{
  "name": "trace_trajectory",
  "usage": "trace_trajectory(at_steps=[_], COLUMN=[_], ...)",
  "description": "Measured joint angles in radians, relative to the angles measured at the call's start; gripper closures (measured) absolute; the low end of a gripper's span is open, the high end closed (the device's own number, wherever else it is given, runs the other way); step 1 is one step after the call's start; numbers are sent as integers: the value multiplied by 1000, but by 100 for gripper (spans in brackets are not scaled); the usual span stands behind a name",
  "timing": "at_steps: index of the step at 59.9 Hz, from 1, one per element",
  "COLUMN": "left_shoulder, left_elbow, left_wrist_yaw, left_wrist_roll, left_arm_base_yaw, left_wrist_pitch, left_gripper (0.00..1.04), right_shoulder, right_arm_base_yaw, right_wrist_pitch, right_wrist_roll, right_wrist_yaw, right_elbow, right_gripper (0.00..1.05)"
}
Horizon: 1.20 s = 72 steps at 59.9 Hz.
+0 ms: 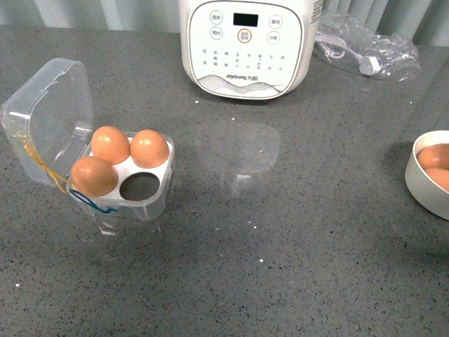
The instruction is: Put egg into box
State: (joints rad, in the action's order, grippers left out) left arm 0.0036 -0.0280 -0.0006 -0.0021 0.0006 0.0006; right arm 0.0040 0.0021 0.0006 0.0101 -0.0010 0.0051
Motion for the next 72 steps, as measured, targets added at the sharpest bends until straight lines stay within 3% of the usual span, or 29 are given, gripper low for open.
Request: trace_trajectory(at_steps=[58,60,65,72], left_shoulder=[0,0,0,0], left_elbow=[0,0,0,0], left_wrist_yaw=[0,0,-2,0], left_wrist_roll=[0,0,0,0], left_arm_base_yaw=[0,0,0,0], left_wrist_pitch=[0,0,0,0], left_gripper=[7,7,7,7], right_shoulder=[0,6,150,366], right_arm_base_yaw=[0,5,56,10], right_wrist_pitch=[0,-10,-119,-32], right_wrist_roll=[0,5,28,14], right_wrist_yaw=[0,22,236,210], right_elbow=[0,2,65,87], right_gripper=[7,7,7,7])
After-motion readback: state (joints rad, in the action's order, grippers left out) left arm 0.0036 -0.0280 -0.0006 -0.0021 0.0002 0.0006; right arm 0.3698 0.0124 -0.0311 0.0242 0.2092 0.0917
